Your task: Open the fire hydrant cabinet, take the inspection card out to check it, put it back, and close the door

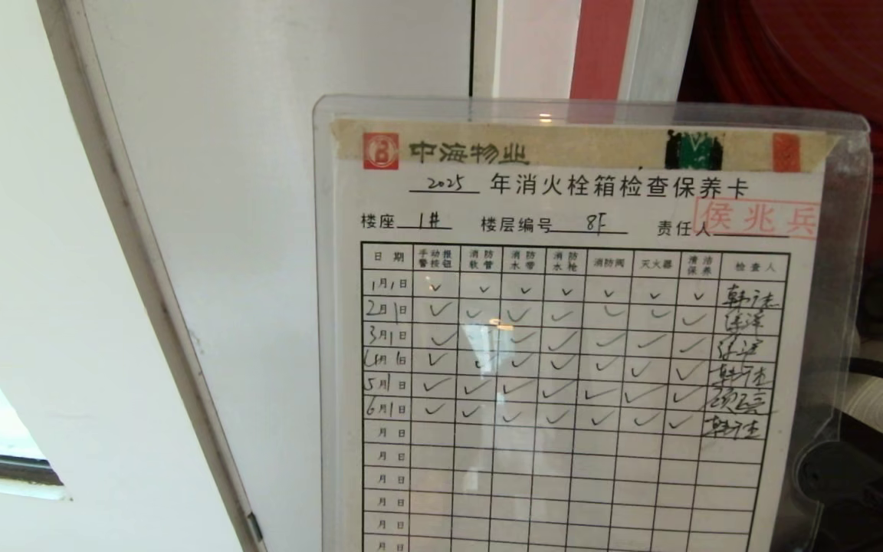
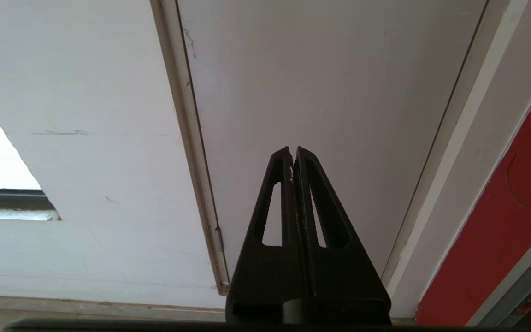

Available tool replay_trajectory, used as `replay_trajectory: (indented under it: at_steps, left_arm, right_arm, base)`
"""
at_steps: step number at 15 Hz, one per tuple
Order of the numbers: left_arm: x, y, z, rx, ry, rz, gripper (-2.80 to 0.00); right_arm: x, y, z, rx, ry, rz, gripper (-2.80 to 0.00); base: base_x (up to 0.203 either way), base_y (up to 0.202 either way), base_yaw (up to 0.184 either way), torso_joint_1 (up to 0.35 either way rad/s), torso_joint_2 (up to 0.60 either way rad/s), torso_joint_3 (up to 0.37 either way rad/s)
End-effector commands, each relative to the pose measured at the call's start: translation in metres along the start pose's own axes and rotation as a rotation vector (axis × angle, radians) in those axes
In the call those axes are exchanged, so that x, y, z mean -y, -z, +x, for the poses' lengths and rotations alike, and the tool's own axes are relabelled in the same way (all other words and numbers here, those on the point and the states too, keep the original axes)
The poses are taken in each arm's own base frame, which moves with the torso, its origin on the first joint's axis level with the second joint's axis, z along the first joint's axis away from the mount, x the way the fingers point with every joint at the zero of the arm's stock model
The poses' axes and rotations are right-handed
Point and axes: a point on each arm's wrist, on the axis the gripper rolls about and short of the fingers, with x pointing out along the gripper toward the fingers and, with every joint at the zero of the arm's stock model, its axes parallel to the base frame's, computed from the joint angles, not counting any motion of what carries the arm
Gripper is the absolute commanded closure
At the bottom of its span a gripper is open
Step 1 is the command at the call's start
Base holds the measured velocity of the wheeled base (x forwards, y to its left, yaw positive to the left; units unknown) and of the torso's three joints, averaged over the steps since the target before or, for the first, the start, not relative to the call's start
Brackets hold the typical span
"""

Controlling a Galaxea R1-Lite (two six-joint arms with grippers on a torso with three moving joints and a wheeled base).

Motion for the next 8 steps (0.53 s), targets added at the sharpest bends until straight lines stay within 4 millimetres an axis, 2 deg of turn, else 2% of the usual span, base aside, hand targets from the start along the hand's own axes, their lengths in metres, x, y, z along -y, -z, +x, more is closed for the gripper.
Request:
replay_trajectory:
  at_steps: [1,8]
  left_arm:
    - [0.0,0.0,0.0,-0.001,-0.001,0.0,0.0]
    - [0.0,0.0,0.0,-0.002,0.0,0.0,0.0]
  right_arm:
    - [0.0,0.0,0.0,0.0,-0.005,0.0,0.0]
    - [-0.006,-0.014,-0.004,-0.03,-0.007,0.041,0.0]
  base:
    - [0.0,0.0,0.0,0.0,0.0,0.0]
    - [0.0,0.0,0.0,0.0,0.0,0.0]
